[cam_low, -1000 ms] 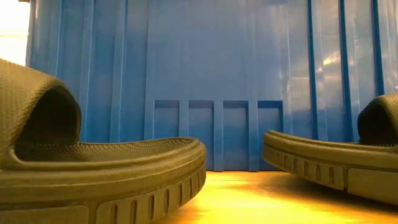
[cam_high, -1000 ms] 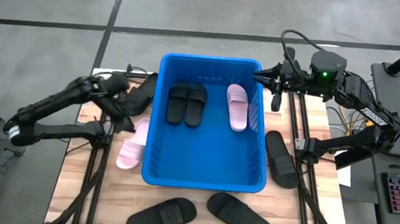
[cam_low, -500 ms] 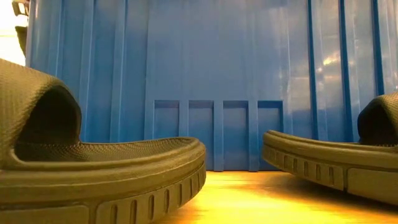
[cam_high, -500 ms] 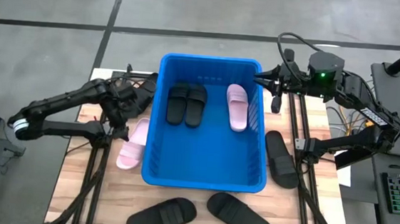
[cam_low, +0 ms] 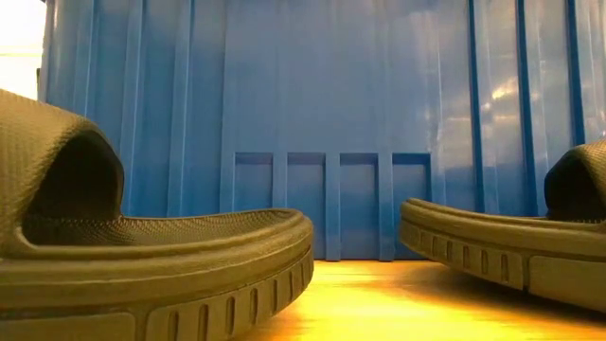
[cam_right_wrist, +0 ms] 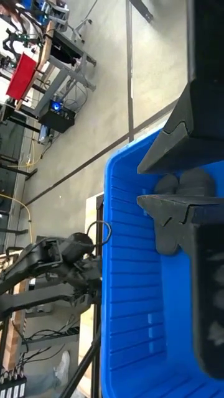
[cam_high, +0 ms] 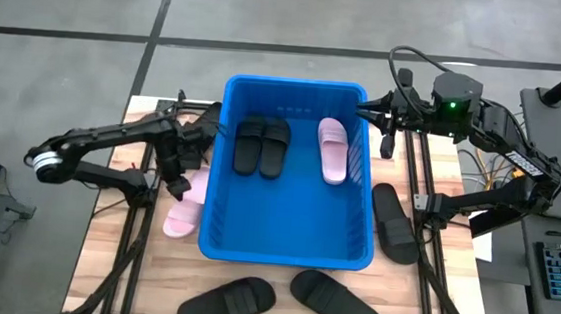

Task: Pick and place slides into bin
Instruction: Put the pink slide into the blue bin

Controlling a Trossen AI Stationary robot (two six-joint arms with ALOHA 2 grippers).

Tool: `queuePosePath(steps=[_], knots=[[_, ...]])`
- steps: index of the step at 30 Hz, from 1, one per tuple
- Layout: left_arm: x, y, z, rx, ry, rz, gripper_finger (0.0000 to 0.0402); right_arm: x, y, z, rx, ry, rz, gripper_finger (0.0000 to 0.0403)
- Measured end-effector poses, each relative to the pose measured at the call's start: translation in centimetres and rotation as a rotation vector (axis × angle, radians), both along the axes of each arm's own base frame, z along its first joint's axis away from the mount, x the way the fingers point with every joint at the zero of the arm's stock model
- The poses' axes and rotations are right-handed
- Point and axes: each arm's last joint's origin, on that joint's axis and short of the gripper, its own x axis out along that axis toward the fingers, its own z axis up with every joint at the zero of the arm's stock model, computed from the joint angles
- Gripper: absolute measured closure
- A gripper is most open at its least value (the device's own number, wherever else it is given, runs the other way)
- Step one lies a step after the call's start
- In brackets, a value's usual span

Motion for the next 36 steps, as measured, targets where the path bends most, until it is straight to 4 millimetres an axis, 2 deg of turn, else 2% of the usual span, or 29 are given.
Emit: queuePosePath(steps=[9, 19, 25, 36], knots=[[1.5, 1.0, -2.7, -0.042, 0.071, -0.004, 0.0244, 0.0, 0.0, 0.0, -0.025, 0.007, 0.007, 0.0349], [2.3, 1.6, -3.7, -0.034, 0.088, -0.011, 0.0244, 0.0, 0.0, 0.0, -0.035, 0.009, 0.010, 0.0349], [2.4, 1.2, -4.2, -0.155, 0.063, -0.025, 0.0244, 0.0, 0.0, 0.0, -0.034, 0.010, 0.010, 0.0349], [2.7, 1.4, -5.6, -0.160, 0.176, -0.026, 0.0244, -0.1, 0.0, 0.0, -0.055, 0.017, 0.017, 0.0349]])
